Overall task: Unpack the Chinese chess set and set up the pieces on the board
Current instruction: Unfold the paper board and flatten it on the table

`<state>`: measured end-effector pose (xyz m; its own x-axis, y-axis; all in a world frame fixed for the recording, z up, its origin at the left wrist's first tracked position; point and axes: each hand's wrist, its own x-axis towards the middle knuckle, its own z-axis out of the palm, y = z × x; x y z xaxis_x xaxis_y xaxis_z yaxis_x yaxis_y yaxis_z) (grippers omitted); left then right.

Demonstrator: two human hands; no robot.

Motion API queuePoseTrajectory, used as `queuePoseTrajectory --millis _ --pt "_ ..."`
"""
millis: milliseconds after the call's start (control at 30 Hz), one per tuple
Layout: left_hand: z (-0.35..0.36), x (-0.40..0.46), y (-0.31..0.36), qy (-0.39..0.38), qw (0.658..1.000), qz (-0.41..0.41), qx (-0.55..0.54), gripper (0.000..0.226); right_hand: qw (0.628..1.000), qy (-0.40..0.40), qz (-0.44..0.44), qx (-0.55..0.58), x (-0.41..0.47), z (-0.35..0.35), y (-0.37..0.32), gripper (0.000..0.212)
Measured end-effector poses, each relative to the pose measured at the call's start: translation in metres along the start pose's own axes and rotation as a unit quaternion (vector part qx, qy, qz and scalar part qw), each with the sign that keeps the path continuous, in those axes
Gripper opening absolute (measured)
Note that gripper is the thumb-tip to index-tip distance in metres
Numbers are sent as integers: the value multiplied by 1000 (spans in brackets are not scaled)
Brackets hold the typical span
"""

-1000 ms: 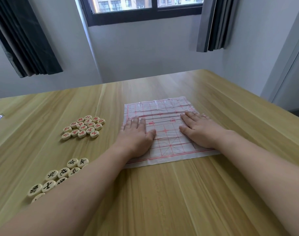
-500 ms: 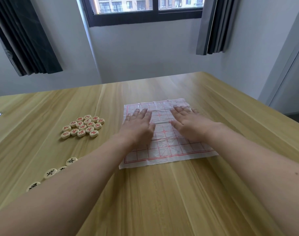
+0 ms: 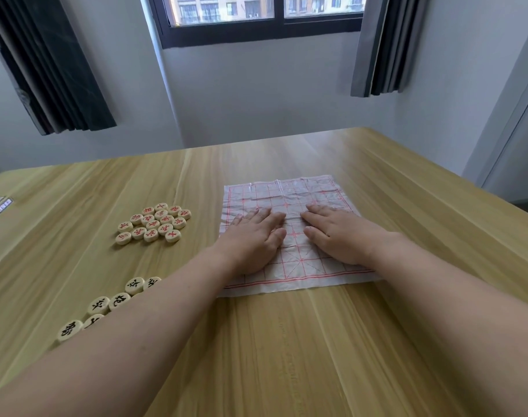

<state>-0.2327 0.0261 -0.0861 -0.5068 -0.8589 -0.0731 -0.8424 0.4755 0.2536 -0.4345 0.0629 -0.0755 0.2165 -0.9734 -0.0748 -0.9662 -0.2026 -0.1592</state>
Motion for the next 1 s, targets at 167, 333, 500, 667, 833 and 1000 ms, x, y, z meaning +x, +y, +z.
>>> queuePoseTrajectory --millis 167,333,500,667,833,1000 --pt "1 0 -4 -17 999 -12 42 57 1000 -19 5 -24 -6 4 8 56" --pt "0 -10 -10 -14 997 -62 50 65 999 -35 27 -31 -10 4 17 59" --pt "0 -13 -4 -19 995 -84 49 67 996 -33 64 -50 -11 3 18 61" --pt "2 -12 2 -13 994 -99 43 68 998 -12 60 -30 -14 3 2 60" --pt "3 -13 0 -8 994 -105 41 68 997 -30 63 -25 -17 7 6 65" --pt "5 -14 -1 4 994 -101 41 68 996 -34 76 -22 -21 11 15 68"
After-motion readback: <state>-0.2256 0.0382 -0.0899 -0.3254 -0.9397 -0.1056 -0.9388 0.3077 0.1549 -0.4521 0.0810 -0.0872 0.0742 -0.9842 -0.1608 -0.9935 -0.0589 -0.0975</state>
